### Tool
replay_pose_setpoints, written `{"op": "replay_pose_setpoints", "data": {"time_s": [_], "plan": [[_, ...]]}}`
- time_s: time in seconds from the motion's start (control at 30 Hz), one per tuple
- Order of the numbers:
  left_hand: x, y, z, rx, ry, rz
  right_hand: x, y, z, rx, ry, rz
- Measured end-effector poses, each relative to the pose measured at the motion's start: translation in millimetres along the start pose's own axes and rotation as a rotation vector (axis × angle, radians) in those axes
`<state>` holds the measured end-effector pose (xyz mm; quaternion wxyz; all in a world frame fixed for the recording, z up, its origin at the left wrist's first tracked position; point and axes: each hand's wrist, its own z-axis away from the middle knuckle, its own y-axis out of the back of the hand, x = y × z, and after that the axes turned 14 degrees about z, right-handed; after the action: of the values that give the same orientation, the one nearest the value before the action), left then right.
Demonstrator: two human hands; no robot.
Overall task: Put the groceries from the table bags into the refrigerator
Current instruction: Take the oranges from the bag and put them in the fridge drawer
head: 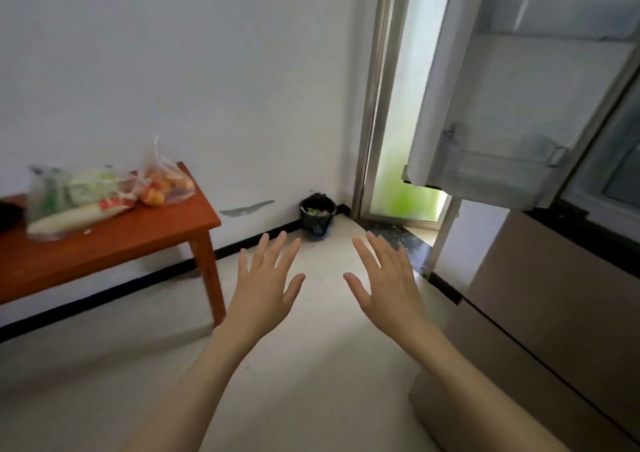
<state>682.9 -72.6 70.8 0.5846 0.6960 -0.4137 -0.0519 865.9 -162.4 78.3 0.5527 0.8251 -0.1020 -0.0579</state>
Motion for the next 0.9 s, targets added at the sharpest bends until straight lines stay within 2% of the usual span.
{"op": "replay_pose_setpoints", "data": {"time_s": [0.17,0.3,0.6,0.9], "plan": [[-99,45,1,0.015,0.160,-0.058,-115,-28,-67,0.001,0.121,-0.097],[-157,64,7,0.001,0.263,-0.029,-180,-54,-105,-0.031,0.195,-0.116],[-275,80,-40,0.040,0.442,-0.001,-248,-114,-207,-0.074,0.259,-0.165],[-388,102,-155,0.082,0.492,-0.042,-297,-178,-363,-0.124,0.315,-0.244]]}}
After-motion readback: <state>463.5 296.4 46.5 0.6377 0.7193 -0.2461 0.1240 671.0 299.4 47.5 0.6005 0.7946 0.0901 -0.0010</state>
